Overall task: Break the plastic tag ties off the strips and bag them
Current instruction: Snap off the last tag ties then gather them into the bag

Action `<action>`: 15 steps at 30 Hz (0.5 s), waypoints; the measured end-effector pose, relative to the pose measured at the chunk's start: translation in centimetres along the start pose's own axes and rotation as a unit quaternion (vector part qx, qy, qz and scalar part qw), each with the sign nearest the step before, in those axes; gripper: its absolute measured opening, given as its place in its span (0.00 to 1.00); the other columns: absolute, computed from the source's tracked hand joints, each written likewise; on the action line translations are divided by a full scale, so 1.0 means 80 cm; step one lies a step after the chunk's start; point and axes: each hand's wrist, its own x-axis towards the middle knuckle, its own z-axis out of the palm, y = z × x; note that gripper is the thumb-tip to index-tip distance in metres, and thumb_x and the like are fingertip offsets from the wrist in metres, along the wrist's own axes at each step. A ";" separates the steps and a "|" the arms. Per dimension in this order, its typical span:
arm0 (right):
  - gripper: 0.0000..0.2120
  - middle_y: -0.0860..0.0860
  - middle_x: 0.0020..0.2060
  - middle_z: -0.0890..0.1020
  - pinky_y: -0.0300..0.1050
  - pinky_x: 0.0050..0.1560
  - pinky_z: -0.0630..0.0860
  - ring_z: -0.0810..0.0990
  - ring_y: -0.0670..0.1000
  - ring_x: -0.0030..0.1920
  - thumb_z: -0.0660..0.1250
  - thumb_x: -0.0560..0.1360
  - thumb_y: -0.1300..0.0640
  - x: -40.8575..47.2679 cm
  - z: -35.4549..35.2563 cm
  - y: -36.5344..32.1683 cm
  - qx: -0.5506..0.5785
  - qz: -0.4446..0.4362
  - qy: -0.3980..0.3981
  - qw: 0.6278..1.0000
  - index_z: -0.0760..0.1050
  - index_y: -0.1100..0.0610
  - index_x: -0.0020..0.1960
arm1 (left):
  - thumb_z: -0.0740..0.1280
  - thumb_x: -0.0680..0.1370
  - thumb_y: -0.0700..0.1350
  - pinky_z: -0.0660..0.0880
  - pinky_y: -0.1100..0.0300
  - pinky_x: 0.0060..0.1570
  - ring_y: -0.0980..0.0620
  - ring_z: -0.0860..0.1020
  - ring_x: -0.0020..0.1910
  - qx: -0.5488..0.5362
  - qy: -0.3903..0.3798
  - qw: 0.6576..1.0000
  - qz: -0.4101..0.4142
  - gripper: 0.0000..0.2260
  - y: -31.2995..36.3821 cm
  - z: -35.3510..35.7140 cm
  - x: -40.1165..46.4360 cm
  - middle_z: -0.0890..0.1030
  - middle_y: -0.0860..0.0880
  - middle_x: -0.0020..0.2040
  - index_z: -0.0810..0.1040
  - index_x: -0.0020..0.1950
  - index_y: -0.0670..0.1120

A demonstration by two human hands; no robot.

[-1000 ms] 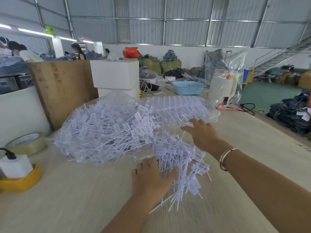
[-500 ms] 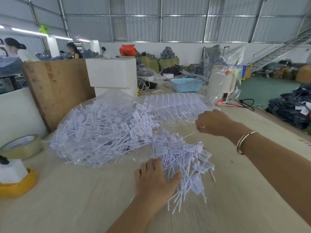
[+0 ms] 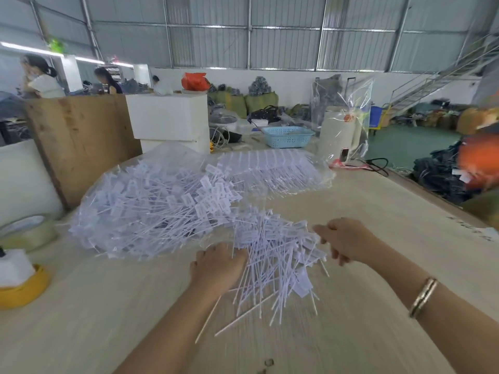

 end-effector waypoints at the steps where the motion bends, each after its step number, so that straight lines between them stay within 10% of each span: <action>1: 0.27 0.52 0.23 0.78 0.35 0.22 0.70 0.76 0.49 0.19 0.57 0.75 0.37 -0.002 -0.004 0.005 -0.033 0.051 -0.040 0.997 0.75 0.62 0.42 | 0.52 0.78 0.59 0.60 0.48 0.65 0.43 0.63 0.69 0.010 0.001 1.000 -0.003 0.24 0.004 0.000 0.004 0.67 0.45 0.70 0.68 0.68 0.48; 5: 0.33 0.56 0.34 0.79 0.34 0.21 0.71 0.77 0.50 0.19 0.53 0.69 0.26 -0.002 0.021 -0.004 -0.048 0.109 -0.148 0.982 0.70 0.57 0.38 | 0.52 0.80 0.53 0.65 0.49 0.64 0.41 0.66 0.66 0.075 0.014 0.996 0.044 0.21 0.036 0.020 0.010 0.70 0.41 0.68 0.67 0.68 0.44; 15: 0.25 0.54 0.21 0.78 0.37 0.23 0.73 0.78 0.52 0.20 0.59 0.74 0.36 0.013 0.031 -0.005 0.002 0.086 -0.147 0.985 0.72 0.59 0.41 | 0.57 0.79 0.54 0.64 0.52 0.63 0.45 0.64 0.66 -0.002 0.096 0.988 0.120 0.22 0.037 0.035 0.004 0.68 0.45 0.67 0.63 0.71 0.47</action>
